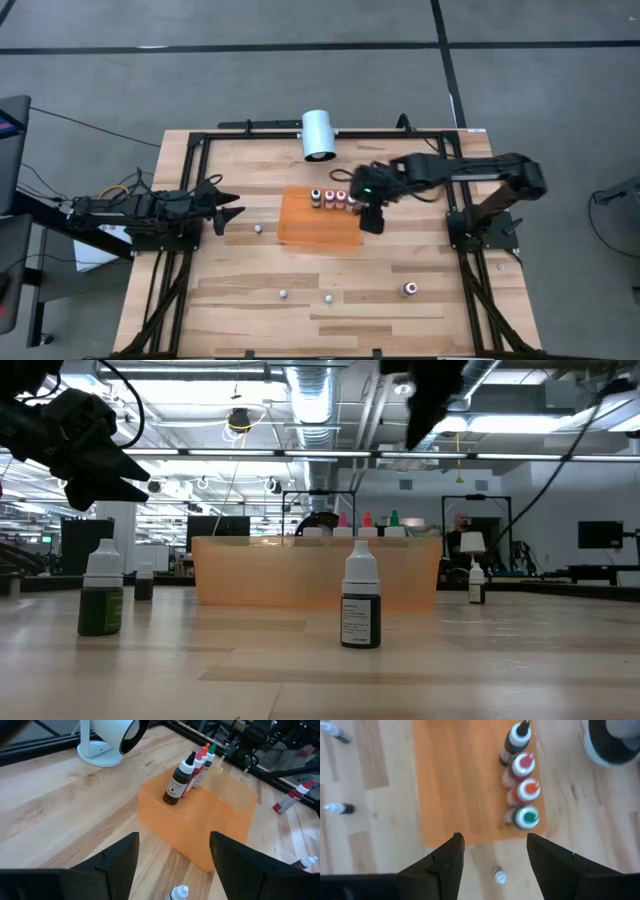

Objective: Pick & Place food coloring
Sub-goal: Put the large red food coloring bottle into the orange bin

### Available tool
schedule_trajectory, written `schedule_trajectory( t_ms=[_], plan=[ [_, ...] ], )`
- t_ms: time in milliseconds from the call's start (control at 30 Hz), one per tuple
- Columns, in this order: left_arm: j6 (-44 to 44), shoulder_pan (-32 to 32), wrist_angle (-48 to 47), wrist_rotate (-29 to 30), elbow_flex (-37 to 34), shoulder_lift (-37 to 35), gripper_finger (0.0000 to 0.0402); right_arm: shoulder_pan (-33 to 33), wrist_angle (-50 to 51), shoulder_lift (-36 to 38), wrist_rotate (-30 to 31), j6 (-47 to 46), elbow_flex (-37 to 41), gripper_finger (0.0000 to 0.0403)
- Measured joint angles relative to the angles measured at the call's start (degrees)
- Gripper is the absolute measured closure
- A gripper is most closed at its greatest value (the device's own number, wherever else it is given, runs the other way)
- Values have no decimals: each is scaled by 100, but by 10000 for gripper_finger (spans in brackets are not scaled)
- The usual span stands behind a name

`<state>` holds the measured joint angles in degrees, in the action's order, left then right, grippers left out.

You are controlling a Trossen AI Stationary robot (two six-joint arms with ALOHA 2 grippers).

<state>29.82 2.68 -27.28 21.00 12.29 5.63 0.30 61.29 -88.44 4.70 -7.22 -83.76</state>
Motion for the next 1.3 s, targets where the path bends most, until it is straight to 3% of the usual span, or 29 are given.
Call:
schedule_trajectory(
  t_ms=[300, 500, 700, 1000, 1300],
  plan=[
    [137, 1, 401, -21, 0, 0, 167, 691, -542, 1555, 953, -970, 1718, 198],
    [-153, 2, 1127, -580, 0, 0, 167, 1262, -733, 2556, 1634, -1698, 2505, 203],
    [-310, 2, 1795, -966, 0, 0, 167, 1857, -799, 3380, 1795, -2312, 3205, 204],
    [-234, 2, 1827, -1028, 0, 0, 167, 3056, -1099, 4051, 2082, -3532, 4105, 205],
    [62, 2, 1709, -1023, 0, 0, 167, 4309, -1097, 4132, 2315, -4831, 4527, 205]
  ],
)
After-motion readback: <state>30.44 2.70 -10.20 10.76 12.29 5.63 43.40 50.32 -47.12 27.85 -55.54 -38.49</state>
